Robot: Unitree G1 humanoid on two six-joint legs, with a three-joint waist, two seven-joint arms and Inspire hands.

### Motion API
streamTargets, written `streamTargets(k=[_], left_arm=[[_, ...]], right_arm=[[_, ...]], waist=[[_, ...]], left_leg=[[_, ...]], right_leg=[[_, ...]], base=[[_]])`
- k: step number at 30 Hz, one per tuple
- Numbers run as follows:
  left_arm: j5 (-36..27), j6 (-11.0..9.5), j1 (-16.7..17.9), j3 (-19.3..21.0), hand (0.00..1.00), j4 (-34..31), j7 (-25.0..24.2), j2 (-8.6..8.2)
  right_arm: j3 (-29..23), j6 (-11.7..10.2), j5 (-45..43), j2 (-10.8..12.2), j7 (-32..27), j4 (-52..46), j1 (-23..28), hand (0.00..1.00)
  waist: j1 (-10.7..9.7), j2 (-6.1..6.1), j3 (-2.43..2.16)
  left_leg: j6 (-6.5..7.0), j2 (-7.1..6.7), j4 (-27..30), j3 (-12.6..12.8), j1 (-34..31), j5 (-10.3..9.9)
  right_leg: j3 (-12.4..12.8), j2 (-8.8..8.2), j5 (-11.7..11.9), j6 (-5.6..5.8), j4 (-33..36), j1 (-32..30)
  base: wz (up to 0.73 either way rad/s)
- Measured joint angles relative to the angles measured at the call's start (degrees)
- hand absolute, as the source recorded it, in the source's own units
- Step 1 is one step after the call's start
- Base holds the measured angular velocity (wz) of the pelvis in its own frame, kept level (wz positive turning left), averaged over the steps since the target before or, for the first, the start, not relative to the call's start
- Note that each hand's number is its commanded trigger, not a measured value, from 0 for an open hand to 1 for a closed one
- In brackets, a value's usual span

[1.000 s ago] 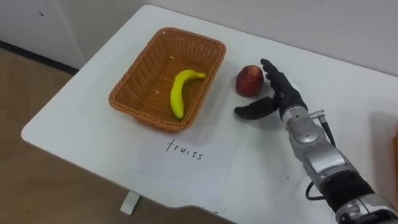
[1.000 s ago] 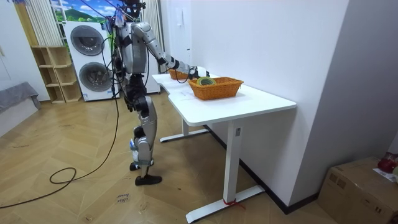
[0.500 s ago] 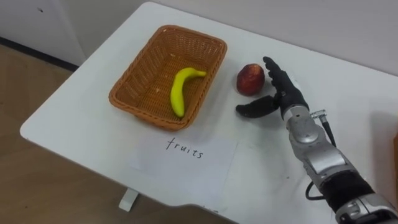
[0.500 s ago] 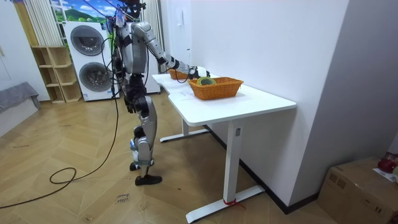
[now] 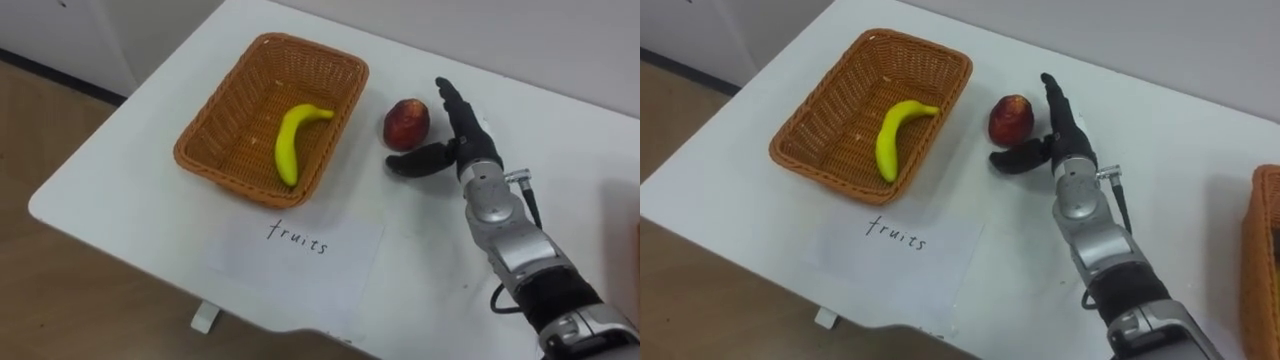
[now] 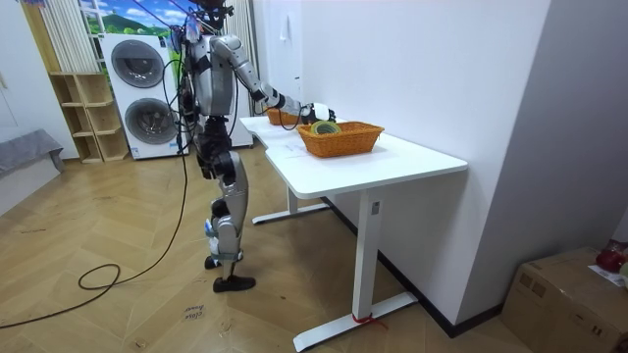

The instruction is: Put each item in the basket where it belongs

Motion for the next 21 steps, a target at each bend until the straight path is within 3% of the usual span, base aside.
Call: streamTargets(k=[10,21], left_arm=[[-0.09,0.54,-0.1,-0.09,0.0,0.27,0.44,0.0],[-1.22,0.53,0.26,-0.08,0.0,0.27,0.48,0.06]], right_arm=[[-0.89,-0.04,0.04,-0.1,-3.31,1.59,-1.4,0.0],[-0.7,-0.04,0.02,-0.12,-3.15,2.35,-1.45,0.0]], waist=[[2.76,0.02,0.02],[3.23,-0.04,0.01]], left_leg=[[0.0,0.03,-0.13,-0.66,0.12,0.01],[0.0,-0.02,0.27,-0.93,-0.56,0.02]], right_leg=[[-0.9,0.03,0.0,0.0,-0.09,0.27],[-1.2,-0.03,-0.01,0.0,-0.01,-0.06]], base=[[0.03],[0.01]])
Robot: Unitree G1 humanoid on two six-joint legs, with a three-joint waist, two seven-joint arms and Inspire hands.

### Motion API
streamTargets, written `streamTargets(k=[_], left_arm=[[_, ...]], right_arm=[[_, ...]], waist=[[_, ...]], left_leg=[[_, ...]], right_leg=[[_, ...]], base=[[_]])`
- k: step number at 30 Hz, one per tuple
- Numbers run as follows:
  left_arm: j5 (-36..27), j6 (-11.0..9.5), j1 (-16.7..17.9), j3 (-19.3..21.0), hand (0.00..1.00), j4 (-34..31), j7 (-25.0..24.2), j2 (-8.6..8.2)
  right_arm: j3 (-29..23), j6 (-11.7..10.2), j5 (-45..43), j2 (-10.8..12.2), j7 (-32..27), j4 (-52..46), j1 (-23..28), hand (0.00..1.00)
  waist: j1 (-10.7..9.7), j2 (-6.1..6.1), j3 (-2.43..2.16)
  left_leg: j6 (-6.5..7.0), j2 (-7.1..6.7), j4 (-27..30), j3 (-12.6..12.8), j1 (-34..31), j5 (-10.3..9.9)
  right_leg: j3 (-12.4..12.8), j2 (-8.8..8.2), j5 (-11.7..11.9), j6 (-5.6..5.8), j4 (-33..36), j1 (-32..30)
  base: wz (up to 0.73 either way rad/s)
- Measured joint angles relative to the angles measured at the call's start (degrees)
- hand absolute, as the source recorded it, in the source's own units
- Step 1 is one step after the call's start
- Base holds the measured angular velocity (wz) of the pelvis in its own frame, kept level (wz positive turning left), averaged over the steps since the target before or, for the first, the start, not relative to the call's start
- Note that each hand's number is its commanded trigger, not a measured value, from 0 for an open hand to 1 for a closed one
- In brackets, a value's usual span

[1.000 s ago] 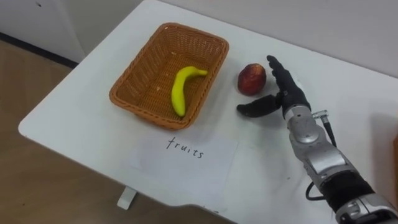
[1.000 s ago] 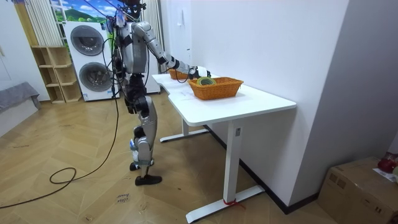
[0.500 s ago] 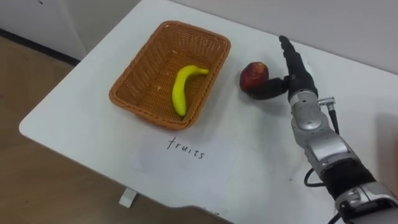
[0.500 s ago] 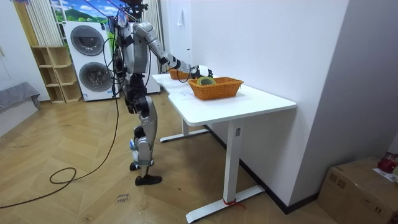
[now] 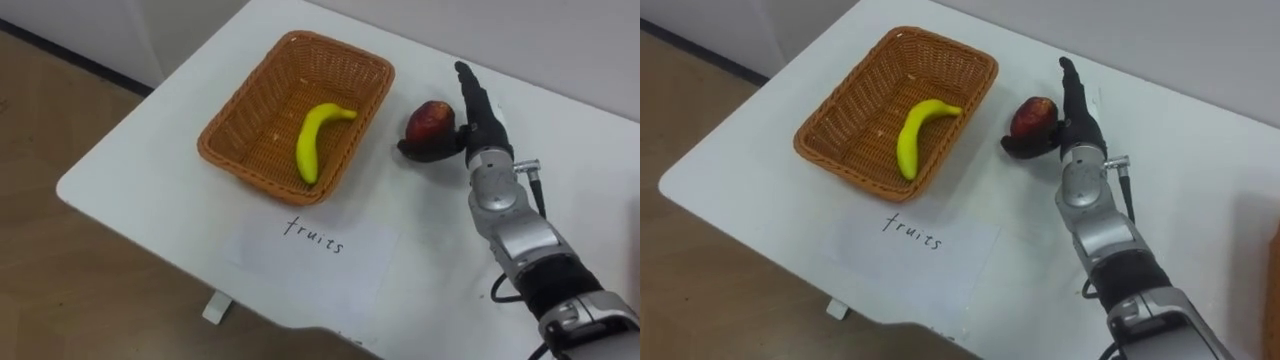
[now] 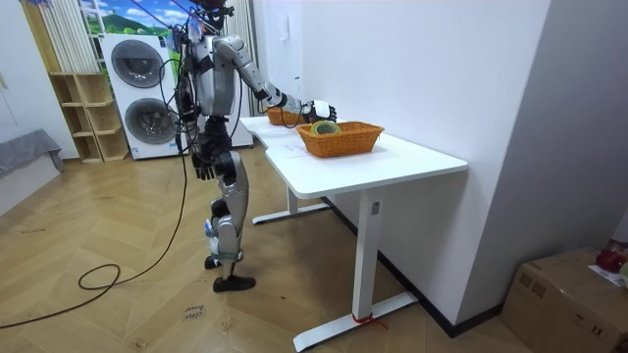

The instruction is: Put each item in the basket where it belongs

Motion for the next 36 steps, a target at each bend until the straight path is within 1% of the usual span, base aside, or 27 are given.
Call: streamTargets(k=[5,10,14,20,23,25,29,31,32,35,36], left_arm=[[-0.92,-0.04,0.01,-0.02,0.0,0.01,-0.11,0.25],[-0.92,0.01,-0.06,-0.64,0.0,0.89,-1.58,0.83],[-0.94,0.02,-0.05,-0.96,0.0,0.98,-2.5,1.0],[-0.93,0.07,-0.51,-0.96,0.0,1.28,-2.91,1.2],[-0.98,0.22,-1.31,-1.0,0.0,1.67,-3.37,1.42],[-0.93,0.31,-2.04,-0.99,0.0,1.84,-3.85,1.44],[-0.95,0.66,-2.73,-1.01,0.0,2.1,-3.96,1.45],[-0.97,0.86,-2.75,-1.06,0.0,2.22,-3.94,1.44],[-0.97,0.91,-2.75,-1.07,0.0,2.23,-3.94,1.44],[-0.96,1.13,-2.76,-1.08,0.0,2.22,-3.85,1.44],[-0.96,1.26,-2.76,-1.08,0.0,2.22,-3.83,1.43]], right_arm=[[0.01,0.0,-0.01,0.0,0.13,0.17,0.0,0.0],[1.68,0.0,0.01,-0.04,2.21,2.22,-0.18,0.0],[1.73,0.0,0.0,-0.29,3.16,2.35,-0.32,0.0],[1.68,-0.02,-0.03,-0.34,3.73,2.64,-0.36,0.0],[1.64,-0.1,0.02,-0.58,4.44,4.6,-1.09,0.0],[1.78,-1.36,0.02,-1.07,5.81,6.58,-1.19,0.0],[1.81,-1.93,-0.15,-1.16,7.55,9.21,-2.28,0.0],[1.8,-2.43,-0.74,-1.2,8.47,10.82,-2.55,0.48],[1.77,-2.42,-0.86,-1.21,8.71,10.97,-2.64,1.0],[1.69,-2.37,-1.88,-1.4,9.4,11.19,-2.8,1.0],[1.6,-2.36,-2.22,-1.68,9.32,11.19,-2.92,1.0]], waist=[[-0.12,-0.06,0.04],[-0.15,-0.21,0.13],[-0.1,-0.31,0.16],[-0.76,-0.34,0.15],[-0.9,-0.49,0.14],[-0.75,-0.65,0.19],[-0.49,-0.99,0.48],[-0.33,-1.06,0.59],[-0.34,-1.08,0.6],[-0.29,-0.94,0.7],[-0.29,-1.03,0.64]], left_leg=[[0.0,-0.03,0.08,-0.19,-0.09,0.0],[0.0,-0.03,0.11,-0.25,-0.2,0.0],[0.0,-0.03,0.15,-0.04,-0.21,0.0],[-0.01,-0.19,0.61,-1.11,-0.74,0.0],[-0.03,-0.2,0.86,-1.16,-0.98,0.02],[-0.03,-0.25,1.1,-1.24,-0.91,0.01],[-0.02,-0.3,1.26,-1.25,-0.6,0.01],[-0.02,-0.35,1.25,-1.26,-0.38,0.0],[-0.01,-0.35,1.23,-1.26,-0.39,-0.01],[0.0,-0.33,1.1,-1.27,-0.45,-0.03],[0.0,-0.35,1.1,-1.25,-0.45,-0.03]], right_leg=[[-0.28,-0.02,0.0,0.0,-0.01,0.04],[-0.47,-0.04,0.0,0.0,-0.01,0.0],[-0.49,-0.05,0.0,0.0,0.02,0.0],[-1.47,-0.16,0.0,0.0,0.02,0.08],[-1.54,-0.17,0.01,-0.01,0.05,-0.03],[-1.53,-0.2,0.01,-0.01,0.06,0.22],[-1.47,-0.23,0.01,-0.01,0.06,0.53],[-1.49,-0.31,0.01,-0.01,0.24,0.7],[-1.49,-0.32,0.01,-0.01,0.36,0.65],[-1.53,-0.4,0.0,0.0,0.95,0.47],[-1.53,-0.4,0.0,0.0,0.96,0.46]], base=[[0.01],[0.01],[0.0],[0.07],[0.03],[0.0],[0.0],[0.0],[0.0],[0.0],[0.0]])
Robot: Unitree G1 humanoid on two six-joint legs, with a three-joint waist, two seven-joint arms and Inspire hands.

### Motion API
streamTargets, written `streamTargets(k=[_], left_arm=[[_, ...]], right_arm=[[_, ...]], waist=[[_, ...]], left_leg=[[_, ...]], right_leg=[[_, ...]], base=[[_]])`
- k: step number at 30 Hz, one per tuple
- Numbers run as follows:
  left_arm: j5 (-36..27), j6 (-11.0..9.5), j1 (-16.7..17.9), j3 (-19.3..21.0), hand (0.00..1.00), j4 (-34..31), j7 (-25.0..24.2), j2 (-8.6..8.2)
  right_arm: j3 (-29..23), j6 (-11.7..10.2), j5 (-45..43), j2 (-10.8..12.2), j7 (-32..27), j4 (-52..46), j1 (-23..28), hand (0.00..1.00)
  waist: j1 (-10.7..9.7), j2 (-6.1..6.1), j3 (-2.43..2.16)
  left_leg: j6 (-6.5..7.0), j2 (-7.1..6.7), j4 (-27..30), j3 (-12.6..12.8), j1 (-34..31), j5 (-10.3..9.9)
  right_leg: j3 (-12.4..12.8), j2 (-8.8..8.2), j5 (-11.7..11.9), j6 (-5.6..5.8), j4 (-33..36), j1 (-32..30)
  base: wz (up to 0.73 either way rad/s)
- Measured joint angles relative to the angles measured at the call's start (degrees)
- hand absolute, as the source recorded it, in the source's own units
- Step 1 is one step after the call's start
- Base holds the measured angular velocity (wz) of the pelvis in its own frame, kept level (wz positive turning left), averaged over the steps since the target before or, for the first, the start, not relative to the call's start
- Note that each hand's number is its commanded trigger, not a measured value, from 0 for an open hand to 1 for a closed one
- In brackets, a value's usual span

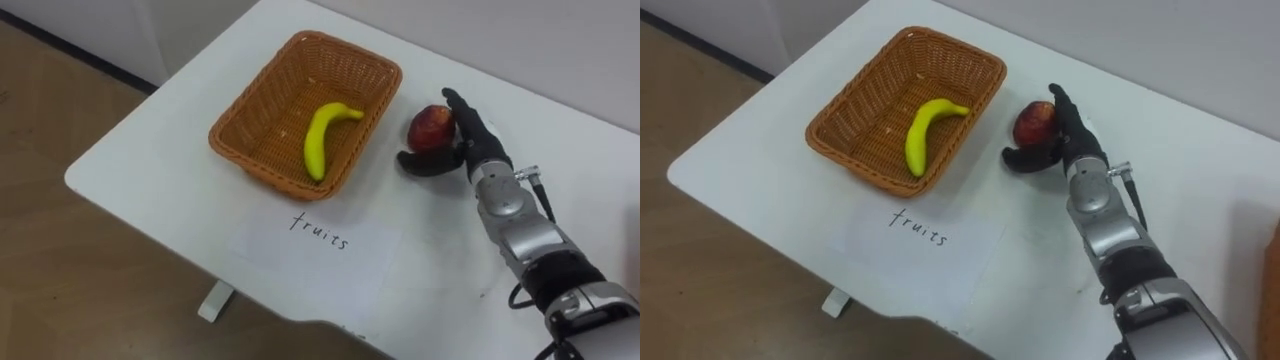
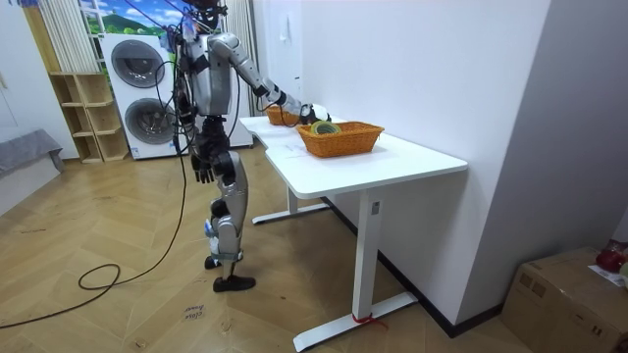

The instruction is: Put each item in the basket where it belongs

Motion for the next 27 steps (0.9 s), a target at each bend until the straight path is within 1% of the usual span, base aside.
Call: streamTargets(k=[4,9,12,21,25,26,27], left_arm=[[0.0,0.1,-0.03,-0.15,0.0,-0.01,0.1,0.0],[0.0,0.14,-0.11,-0.88,0.0,-0.03,0.33,0.01],[0.0,0.14,-0.18,-0.89,0.0,-0.03,0.35,0.01],[-0.01,0.18,-0.34,-0.92,0.0,0.09,0.36,0.15],[0.01,0.45,-0.17,-0.92,0.0,0.25,0.36,0.14],[0.01,0.69,-0.07,-0.92,0.0,0.24,0.36,0.14],[0.02,0.83,0.23,-0.9,0.0,0.02,0.36,0.15]], right_arm=[[-0.05,0.01,-0.99,-1.85,0.03,0.04,-0.36,1.0],[-0.13,0.19,-1.66,-2.43,-0.03,0.05,-0.48,1.0],[-0.13,0.84,-1.65,-2.32,0.08,0.06,-0.55,1.0],[-0.12,1.08,-1.55,-1.29,1.28,0.0,-0.53,1.0],[-0.15,1.16,-1.56,-1.07,1.35,-0.07,-0.44,1.0],[-0.14,1.19,-1.55,-1.03,1.38,-0.19,-0.43,1.0],[-0.14,1.32,-1.5,-1.04,1.46,-0.23,-0.39,1.0]], waist=[[-0.01,-0.08,-0.06],[0.01,-0.21,-0.2],[0.04,-0.21,-0.21],[-0.03,-0.06,-0.25],[-0.12,-0.08,-0.42],[-0.13,-0.01,-0.5],[-0.16,0.13,-0.72]], left_leg=[[0.0,0.02,0.04,0.12,0.15,0.0],[0.0,0.04,0.12,0.21,0.38,0.01],[0.0,0.04,0.13,0.28,0.42,0.01],[0.0,0.14,0.15,0.67,0.48,0.01],[0.0,0.18,0.24,0.76,0.51,0.01],[0.0,0.18,0.26,0.77,0.57,0.01],[0.0,0.18,0.27,0.86,0.62,0.01]], right_leg=[[0.03,0.05,0.0,0.0,0.0,0.06],[0.1,0.04,0.0,0.0,-0.04,0.09],[0.13,0.02,0.0,0.0,-0.05,0.1],[0.15,0.07,0.03,-0.05,0.04,0.13],[0.14,0.11,0.08,-0.13,0.04,0.11],[0.1,0.13,0.08,-0.13,0.02,0.2],[0.08,0.11,0.08,-0.13,0.01,0.26]], base=[[0.0],[0.0],[0.0],[0.0],[0.0],[0.0],[0.0]])
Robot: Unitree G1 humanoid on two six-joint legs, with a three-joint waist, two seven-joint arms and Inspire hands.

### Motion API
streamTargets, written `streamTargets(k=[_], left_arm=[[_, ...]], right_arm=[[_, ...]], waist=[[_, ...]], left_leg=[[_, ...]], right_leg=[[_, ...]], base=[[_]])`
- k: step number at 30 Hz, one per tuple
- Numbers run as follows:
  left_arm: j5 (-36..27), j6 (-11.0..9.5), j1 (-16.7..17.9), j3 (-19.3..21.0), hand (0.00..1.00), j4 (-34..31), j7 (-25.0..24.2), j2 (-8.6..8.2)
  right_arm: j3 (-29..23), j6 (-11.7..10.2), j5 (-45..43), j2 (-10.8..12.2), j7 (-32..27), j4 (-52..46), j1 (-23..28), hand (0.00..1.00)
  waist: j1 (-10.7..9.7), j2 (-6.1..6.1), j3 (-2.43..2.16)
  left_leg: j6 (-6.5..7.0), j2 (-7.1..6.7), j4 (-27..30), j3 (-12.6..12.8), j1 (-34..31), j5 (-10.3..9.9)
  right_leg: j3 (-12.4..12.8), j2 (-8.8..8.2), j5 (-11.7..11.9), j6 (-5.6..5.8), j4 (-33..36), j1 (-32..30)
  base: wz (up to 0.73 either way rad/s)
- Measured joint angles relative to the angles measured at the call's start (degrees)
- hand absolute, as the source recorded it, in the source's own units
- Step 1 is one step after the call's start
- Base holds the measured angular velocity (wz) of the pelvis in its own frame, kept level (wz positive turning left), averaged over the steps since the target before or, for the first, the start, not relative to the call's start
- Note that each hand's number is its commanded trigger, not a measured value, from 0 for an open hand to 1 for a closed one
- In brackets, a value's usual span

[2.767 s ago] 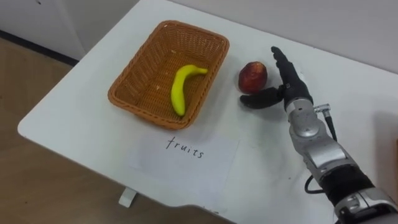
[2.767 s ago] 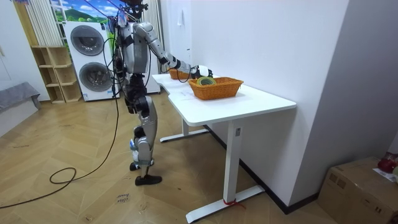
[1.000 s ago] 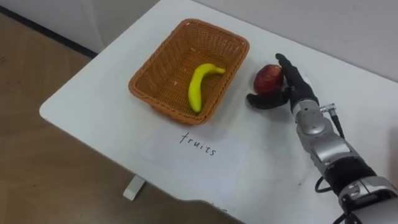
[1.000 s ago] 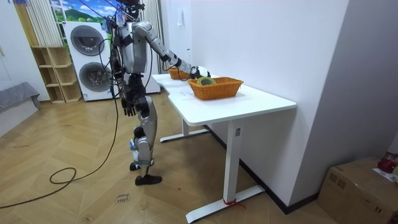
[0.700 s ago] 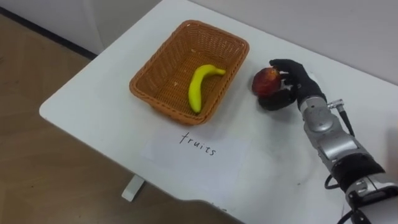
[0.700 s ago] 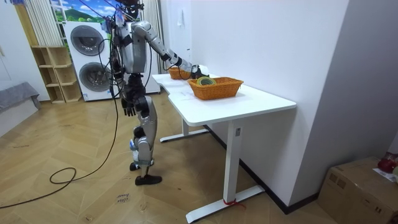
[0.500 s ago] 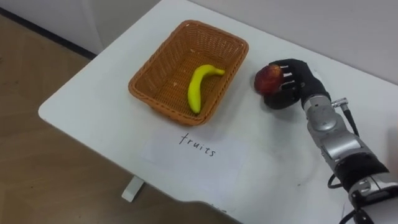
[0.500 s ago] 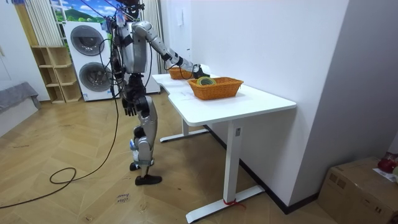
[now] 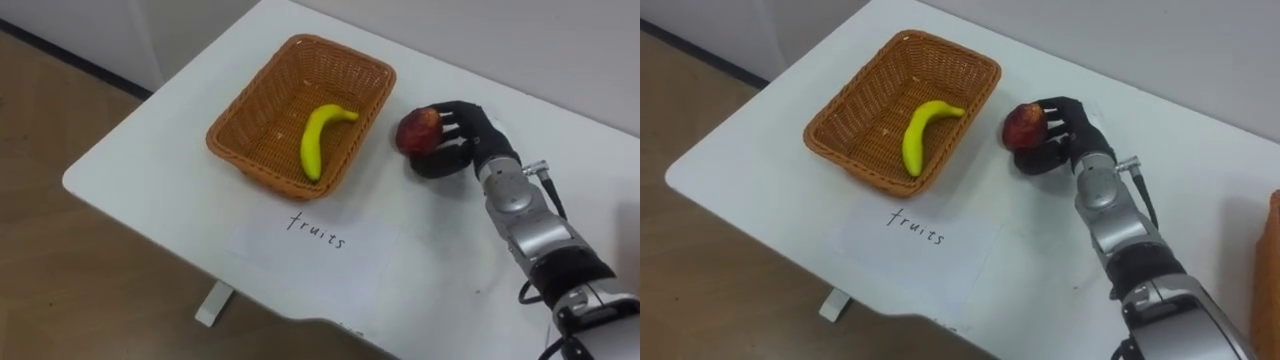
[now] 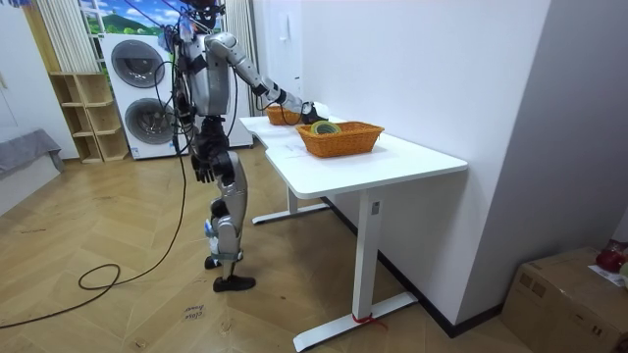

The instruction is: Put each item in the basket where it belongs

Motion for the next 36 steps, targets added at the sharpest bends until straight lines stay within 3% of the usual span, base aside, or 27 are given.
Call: streamTargets(k=[5,14,21,27,33,36], left_arm=[[0.19,0.15,1.9,0.82,0.0,-2.28,-0.01,0.07],[0.15,0.14,2.12,1.71,0.0,-2.56,0.0,0.12],[0.07,0.08,2.24,3.83,0.0,-2.49,1.85,0.03],[0.11,0.05,2.41,5.79,0.0,-2.39,2.74,-0.43],[0.16,0.11,2.98,7.82,0.0,-2.6,3.37,-1.95],[0.06,-0.04,2.57,7.8,0.0,-1.74,3.64,-1.85]], right_arm=[[-0.06,1.22,1.72,0.11,1.86,-0.88,0.17,1.0],[-0.01,2.42,2.51,0.2,3.65,-1.54,0.33,1.0],[-2.22,2.42,3.76,0.1,2.11,-15.28,4.84,1.0],[-3.57,2.45,3.73,0.08,1.39,-18.53,6.6,1.0],[-6.86,2.46,3.68,-0.03,0.95,-27.35,6.98,1.0],[-7.31,2.35,3.77,-0.15,0.84,-30.76,6.9,1.0]], waist=[[-1.2,0.59,-0.51],[-2.14,0.5,-0.6],[-4.68,0.32,-0.95],[-6.52,0.32,-0.97],[-7.8,1.42,-1.64],[-7.72,1.48,-1.63]], left_leg=[[0.0,0.02,-0.3,0.13,0.99,0.0],[0.01,0.17,-0.97,0.99,2.73,0.03],[0.02,0.28,-1.38,1.73,4.62,0.03],[0.06,0.3,-1.95,1.99,6.24,0.05],[0.08,0.36,-2.28,2.12,6.98,0.06],[0.07,0.39,-2.27,2.1,7.36,0.07]], right_leg=[[0.1,-0.01,-0.02,0.02,-0.15,0.98],[0.9,0.04,-0.02,0.02,-0.14,2.02],[1.52,0.15,-0.03,0.04,-0.29,3.56],[1.64,0.18,-0.06,0.1,-0.22,5.11],[2.21,0.56,-0.05,0.08,-0.17,5.7],[2.34,0.6,-0.06,0.08,-0.13,5.9]], base=[[0.01],[-0.04],[-0.04],[-0.02],[-0.02],[0.0]])
